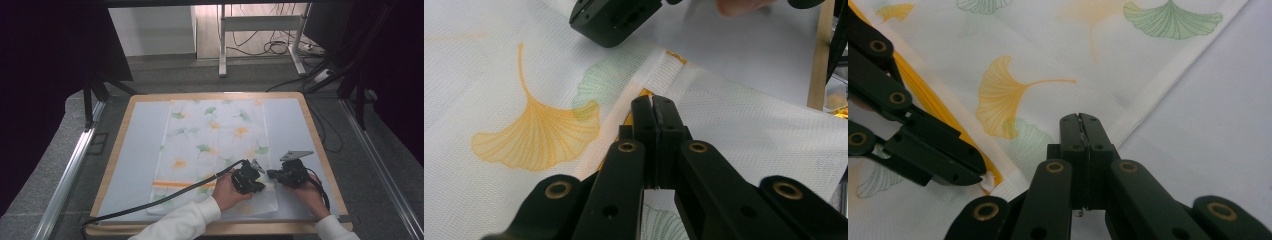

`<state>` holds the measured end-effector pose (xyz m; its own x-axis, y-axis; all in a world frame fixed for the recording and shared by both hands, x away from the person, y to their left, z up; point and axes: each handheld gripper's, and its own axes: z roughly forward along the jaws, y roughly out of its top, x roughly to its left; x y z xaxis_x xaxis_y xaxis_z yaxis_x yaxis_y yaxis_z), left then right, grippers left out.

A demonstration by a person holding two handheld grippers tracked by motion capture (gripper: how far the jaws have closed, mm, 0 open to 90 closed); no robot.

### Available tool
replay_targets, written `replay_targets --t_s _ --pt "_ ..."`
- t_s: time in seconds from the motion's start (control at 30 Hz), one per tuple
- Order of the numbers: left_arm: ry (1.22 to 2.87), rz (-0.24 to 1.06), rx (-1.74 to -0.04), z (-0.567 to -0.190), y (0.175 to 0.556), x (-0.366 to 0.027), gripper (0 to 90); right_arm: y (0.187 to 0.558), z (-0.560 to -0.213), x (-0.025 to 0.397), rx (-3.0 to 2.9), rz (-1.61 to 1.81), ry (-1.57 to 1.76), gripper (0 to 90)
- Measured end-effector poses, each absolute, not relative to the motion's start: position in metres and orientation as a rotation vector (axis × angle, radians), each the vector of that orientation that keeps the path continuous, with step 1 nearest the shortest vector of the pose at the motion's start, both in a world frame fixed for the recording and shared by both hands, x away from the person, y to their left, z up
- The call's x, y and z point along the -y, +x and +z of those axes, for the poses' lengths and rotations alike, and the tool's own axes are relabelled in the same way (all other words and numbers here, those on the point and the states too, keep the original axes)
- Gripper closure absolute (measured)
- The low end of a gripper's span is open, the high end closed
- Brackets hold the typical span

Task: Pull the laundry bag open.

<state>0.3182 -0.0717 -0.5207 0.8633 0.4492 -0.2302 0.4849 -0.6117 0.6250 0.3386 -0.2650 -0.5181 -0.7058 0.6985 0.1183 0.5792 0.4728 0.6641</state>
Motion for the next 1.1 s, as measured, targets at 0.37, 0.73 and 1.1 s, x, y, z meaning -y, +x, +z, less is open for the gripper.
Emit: replay_targets --t_s 0.37,0.73,1.1 --pt "2.317 -0.061 -0.671 -0.521 0.318 0.072 90.0 0.3 -0.505 0.268 -2.557 1.057 1.158 89.5" --pt "2.317 -0.071 -0.681 -0.521 0.319 0.072 90.0 0.3 -0.513 0.263 -2.587 0.982 1.199 89.9" --pt "2.323 -0.07 -0.693 -0.52 0.318 0.065 90.0 0.3 -0.514 0.264 -2.589 0.99 1.198 90.0"
